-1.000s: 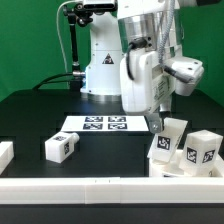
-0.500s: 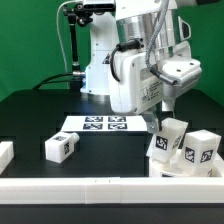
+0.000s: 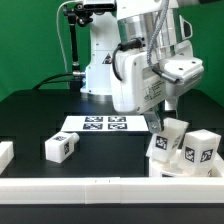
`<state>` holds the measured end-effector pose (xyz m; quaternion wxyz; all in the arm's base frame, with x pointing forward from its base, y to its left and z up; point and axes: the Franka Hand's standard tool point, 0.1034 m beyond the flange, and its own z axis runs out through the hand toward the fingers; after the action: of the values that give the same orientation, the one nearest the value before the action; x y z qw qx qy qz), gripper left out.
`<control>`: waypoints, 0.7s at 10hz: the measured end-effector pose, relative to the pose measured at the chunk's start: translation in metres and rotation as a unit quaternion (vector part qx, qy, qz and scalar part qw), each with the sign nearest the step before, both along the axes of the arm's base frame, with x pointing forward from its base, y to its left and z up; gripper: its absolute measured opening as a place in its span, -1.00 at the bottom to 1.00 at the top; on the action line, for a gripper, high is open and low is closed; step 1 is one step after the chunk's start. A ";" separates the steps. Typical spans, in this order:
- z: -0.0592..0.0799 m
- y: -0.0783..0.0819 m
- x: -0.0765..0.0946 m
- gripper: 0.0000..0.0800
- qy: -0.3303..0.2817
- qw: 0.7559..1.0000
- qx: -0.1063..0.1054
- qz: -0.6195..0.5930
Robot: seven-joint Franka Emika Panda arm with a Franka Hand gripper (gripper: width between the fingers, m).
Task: Assemble stool
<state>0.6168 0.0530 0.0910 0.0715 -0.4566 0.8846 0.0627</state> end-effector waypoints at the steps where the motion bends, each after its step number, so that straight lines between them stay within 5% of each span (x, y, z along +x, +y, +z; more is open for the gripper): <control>1: 0.005 0.001 0.000 0.06 0.006 1.000 0.006 0.018; 2: 0.011 0.001 0.002 0.51 0.003 0.999 0.008 0.034; 7: 0.018 0.001 0.002 0.62 -0.024 0.982 -0.001 0.185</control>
Offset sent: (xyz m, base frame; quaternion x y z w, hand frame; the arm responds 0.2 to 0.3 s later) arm -0.0057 0.0071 0.0217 0.0012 -0.0578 -0.0151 0.9982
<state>0.6192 0.0540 0.1085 0.0797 -0.6138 0.7828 0.0632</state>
